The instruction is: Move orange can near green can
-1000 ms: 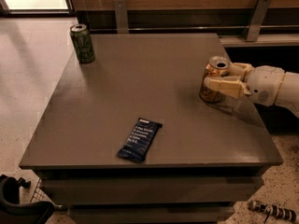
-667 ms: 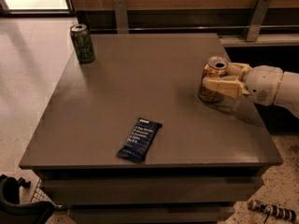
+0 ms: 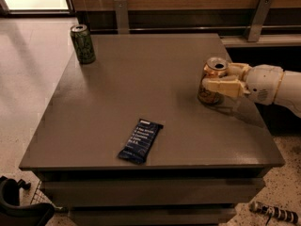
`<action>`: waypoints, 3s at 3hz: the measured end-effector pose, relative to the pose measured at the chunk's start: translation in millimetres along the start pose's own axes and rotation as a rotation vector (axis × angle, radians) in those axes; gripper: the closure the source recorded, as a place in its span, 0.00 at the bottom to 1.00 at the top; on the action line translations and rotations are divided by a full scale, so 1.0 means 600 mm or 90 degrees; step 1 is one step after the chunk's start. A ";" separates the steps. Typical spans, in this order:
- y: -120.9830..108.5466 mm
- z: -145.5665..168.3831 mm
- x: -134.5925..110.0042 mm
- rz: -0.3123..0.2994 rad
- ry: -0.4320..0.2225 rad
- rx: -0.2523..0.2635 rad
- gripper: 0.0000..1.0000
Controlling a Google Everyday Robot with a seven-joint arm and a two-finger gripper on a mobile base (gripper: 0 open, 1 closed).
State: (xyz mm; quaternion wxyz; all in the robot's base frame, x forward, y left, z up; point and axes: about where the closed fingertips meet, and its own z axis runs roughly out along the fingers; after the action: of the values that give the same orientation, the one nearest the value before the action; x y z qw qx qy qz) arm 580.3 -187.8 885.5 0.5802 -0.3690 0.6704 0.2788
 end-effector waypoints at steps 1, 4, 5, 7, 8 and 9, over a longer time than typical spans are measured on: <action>-0.012 0.017 -0.026 -0.009 0.013 -0.005 1.00; 0.019 0.323 -0.156 -0.032 0.010 -0.084 1.00; 0.008 0.403 -0.141 -0.013 0.019 -0.102 1.00; 0.022 0.537 -0.114 -0.005 0.022 -0.160 1.00; 0.042 0.570 -0.111 -0.003 0.008 -0.181 1.00; 0.061 0.594 -0.111 -0.012 -0.018 -0.184 0.98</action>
Offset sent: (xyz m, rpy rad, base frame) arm 0.0786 0.1276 0.0850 -0.0860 -0.0222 0.1034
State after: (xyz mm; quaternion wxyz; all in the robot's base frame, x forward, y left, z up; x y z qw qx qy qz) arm 758.0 130.3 888.0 0.5328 -0.4513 0.6116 0.3722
